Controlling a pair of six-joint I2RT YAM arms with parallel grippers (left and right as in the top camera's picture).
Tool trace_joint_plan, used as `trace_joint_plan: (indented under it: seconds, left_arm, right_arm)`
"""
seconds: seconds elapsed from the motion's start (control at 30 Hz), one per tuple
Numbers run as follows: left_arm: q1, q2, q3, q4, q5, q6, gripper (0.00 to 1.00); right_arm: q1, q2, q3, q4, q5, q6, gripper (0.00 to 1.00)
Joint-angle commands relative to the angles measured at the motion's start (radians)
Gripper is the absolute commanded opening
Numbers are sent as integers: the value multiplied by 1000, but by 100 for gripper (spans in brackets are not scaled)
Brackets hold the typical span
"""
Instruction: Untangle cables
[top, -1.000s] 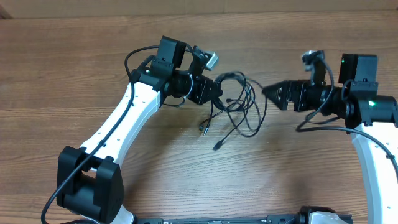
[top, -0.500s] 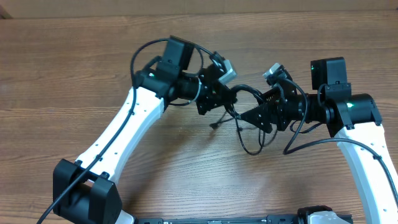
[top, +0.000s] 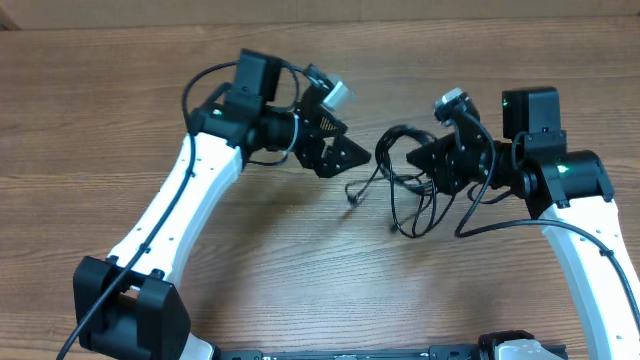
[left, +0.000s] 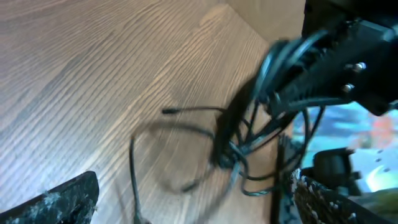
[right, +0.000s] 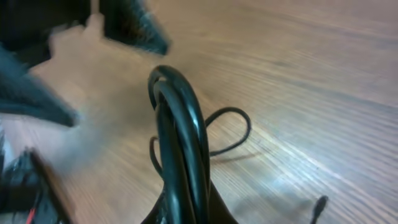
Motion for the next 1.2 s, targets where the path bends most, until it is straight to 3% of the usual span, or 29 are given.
trace_joint_plan:
  seconds: [0.0, 0.13, 0.23, 0.5, 0.57, 0.6, 0.63, 0.7, 0.93, 0.97, 1.03, 1.07, 1.1, 1.13, 1.17]
  left_arm:
    - [16, -29, 23, -2, 154, -57, 100]
    - [16, -29, 23, 23, 153, -58, 100]
    - [16, -29, 23, 83, 152, -108, 100]
    - [16, -29, 23, 272, 137, -276, 100]
    - [16, -29, 23, 288, 138, -289, 78]
    - [16, -29, 23, 287, 138, -288, 38]
    - [16, -29, 23, 286, 138, -289, 19]
    - [16, -29, 23, 286, 145, -288, 4]
    - [16, -29, 23, 286, 145, -288, 4]
    - [16, -29, 23, 286, 145, -288, 4]
    - [16, -29, 23, 282, 136, -289, 4]
    - [16, -29, 23, 275, 126, -289, 4]
    - [16, -29, 23, 256, 98, -289, 4]
    - [16, -29, 23, 237, 81, -288, 4]
    - [16, -29, 23, 206, 54, -277, 4]
  right_arm:
    - [1, -19, 23, 103, 17, 249, 4]
    - [1, -19, 23, 248, -106, 438, 4]
    - [1, -19, 23, 296, -189, 497, 4]
    - [1, -19, 23, 312, -304, 538, 4]
    - [1, -19, 23, 312, -315, 538, 4]
    - [1, -19, 23, 312, -316, 538, 4]
    - [1, -19, 23, 312, -316, 538, 4]
    - [1, -19, 23, 312, -316, 539, 4]
    - [1, -19, 23, 312, -299, 530, 6]
    - [1, -19, 23, 309, -287, 530, 9]
    - [1, -19, 23, 296, -257, 529, 33]
    - [1, -19, 23, 282, -231, 529, 54]
    - [1, -19, 23, 256, -206, 507, 91]
    - [1, -19, 23, 242, -201, 478, 100]
    - [1, -19, 23, 218, -198, 438, 100]
